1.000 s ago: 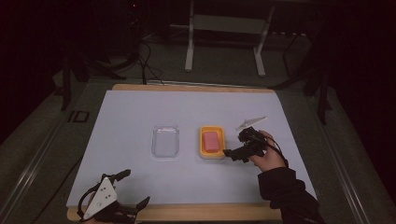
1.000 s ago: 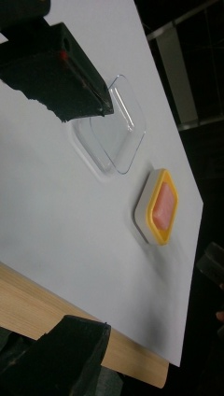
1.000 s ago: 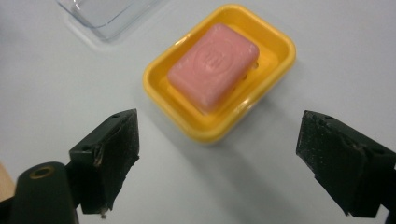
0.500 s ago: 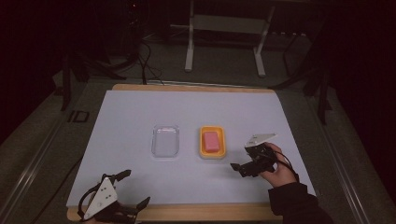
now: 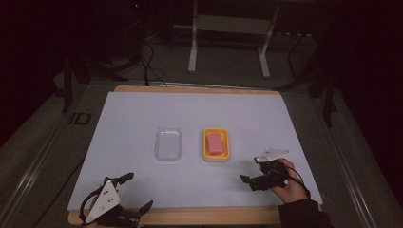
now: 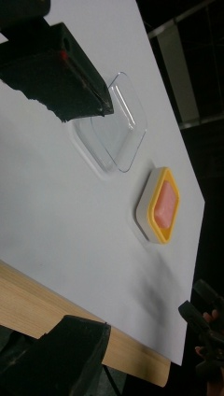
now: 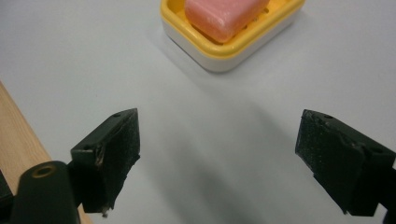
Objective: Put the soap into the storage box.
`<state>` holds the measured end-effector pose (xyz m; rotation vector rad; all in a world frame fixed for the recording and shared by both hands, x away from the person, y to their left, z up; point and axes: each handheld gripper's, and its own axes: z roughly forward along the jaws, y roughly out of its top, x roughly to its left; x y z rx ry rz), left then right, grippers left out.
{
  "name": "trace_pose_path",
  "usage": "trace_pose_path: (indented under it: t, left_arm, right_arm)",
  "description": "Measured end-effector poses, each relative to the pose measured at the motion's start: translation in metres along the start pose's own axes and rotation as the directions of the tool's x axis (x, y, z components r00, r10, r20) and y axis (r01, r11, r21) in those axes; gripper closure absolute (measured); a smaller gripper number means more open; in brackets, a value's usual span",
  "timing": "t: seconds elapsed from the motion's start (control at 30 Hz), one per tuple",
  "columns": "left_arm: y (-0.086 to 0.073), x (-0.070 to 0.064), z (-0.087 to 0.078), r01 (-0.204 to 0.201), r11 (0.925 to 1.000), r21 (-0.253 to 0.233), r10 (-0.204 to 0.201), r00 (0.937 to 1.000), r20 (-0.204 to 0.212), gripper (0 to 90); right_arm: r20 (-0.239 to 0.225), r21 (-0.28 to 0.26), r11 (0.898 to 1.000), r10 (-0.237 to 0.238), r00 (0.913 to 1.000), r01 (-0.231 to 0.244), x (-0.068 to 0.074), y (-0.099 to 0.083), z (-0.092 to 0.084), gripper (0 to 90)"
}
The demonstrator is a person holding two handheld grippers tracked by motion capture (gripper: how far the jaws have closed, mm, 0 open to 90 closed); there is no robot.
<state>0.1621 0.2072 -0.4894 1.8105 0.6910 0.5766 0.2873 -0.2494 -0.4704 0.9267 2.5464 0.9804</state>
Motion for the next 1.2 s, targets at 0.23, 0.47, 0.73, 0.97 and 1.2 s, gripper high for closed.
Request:
trace_pose_path:
  t: [0.23,0.47,0.73,0.97,1.2]
  left_arm:
    - [0.000,0.000,0.000,-0.002,1.0000,-0.001,0.002,1.0000,0.001,0.2]
    - [0.000,0.000,-0.001,0.002,1.0000,-0.003,-0.002,1.0000,0.004,0.2]
    - [0.001,0.000,-0.001,0.000,1.0000,-0.008,0.001,0.9999,0.011,0.2]
    - [0.002,0.000,-0.002,0.002,0.9998,-0.019,-0.001,0.9999,0.014,0.2]
    - [0.003,0.001,-0.003,0.002,0.9998,-0.020,-0.001,0.9999,0.014,0.2]
  right_arm:
    - [0.033,-0.051,0.998,0.039,0.9987,-0.038,-0.007,-0.017,-0.002,13.7]
    - [0.046,-0.059,0.997,0.051,0.9976,-0.048,-0.017,-0.031,-0.003,13.7]
    - [0.052,-0.089,0.992,0.095,0.9942,-0.090,-0.026,-0.040,-0.008,14.2]
    - [0.041,-0.084,0.992,0.097,0.9945,-0.093,-0.027,-0.039,-0.003,14.2]
    - [0.038,-0.071,0.993,0.095,0.9948,-0.092,-0.029,-0.040,-0.002,14.2]
